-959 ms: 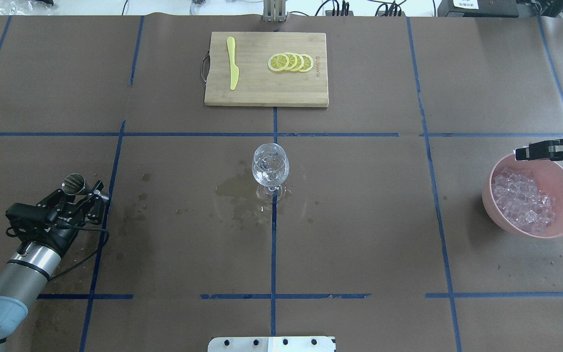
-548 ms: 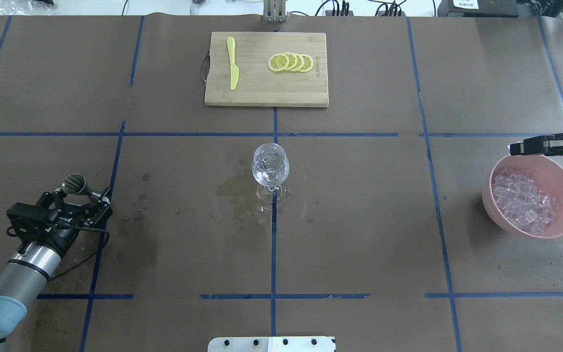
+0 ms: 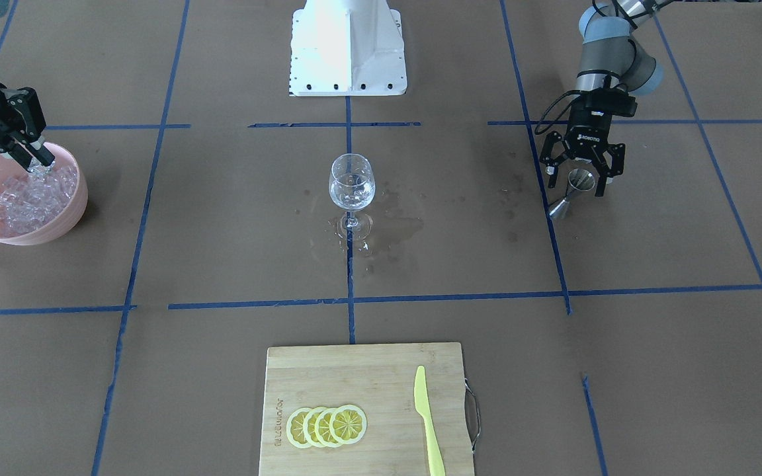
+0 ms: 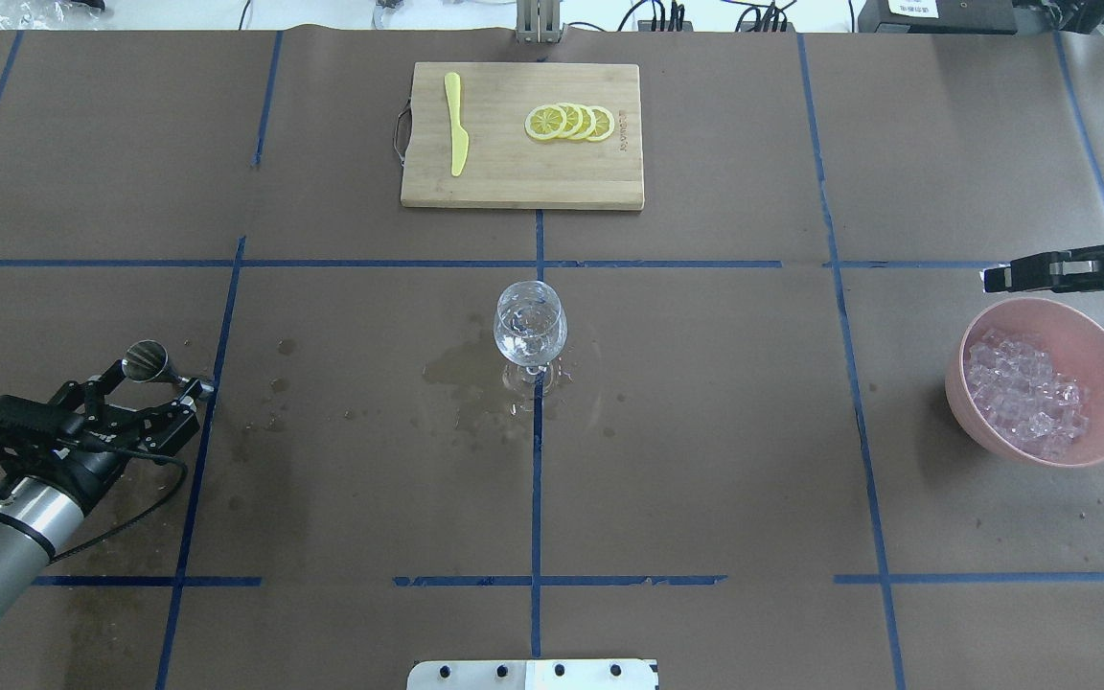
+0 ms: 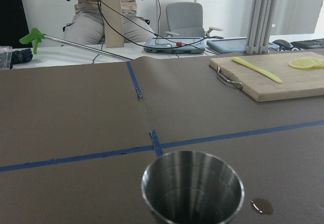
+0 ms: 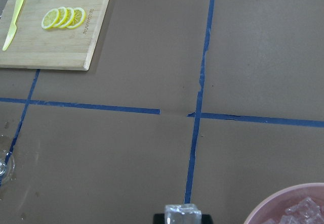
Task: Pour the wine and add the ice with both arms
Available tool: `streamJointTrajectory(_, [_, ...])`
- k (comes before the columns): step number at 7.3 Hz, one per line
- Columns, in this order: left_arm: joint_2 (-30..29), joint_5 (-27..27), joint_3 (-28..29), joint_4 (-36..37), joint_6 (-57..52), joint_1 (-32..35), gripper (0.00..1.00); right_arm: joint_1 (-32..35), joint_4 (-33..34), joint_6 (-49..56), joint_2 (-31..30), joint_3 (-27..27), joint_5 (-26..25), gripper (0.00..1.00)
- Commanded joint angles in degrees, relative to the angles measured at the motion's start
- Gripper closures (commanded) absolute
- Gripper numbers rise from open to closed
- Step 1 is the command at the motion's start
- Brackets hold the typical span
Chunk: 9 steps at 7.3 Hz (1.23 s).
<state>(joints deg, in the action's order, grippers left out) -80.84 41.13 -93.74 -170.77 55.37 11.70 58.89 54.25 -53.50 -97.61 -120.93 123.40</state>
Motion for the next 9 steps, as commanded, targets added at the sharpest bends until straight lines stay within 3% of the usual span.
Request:
streamJointTrajectory(1, [0.9,4.3,-3.7,4.5,0.1,0.0,0.00,-0.3,0.2,-2.6,2.2,0.1,0.1,1.00])
streamJointTrajectory(3, [3.6,10.0,-4.7,6.6,0.3,-0.1,0.00,-1.1,0.7,-3.5,4.8,0.5,-0.2,1.00])
streamJointTrajectory(5, [9.8,18.0,-11.8,8.9,0.7,0.0,0.00,-2.0,0.7,-6.9,8.4,1.6,-0.2,1.00])
streamJointTrajectory(7, [13.4,25.8,-14.0,9.9,2.3,0.0,0.00,-3.6,0.8,-7.9,11.4,3.2,-0.3,1.00])
streamJointTrajectory(9, [17.1,32.6,-16.5,10.0,2.7,0.1,0.00,-6.7,0.9,-14.7,20.7,6.9,-0.4,1.00])
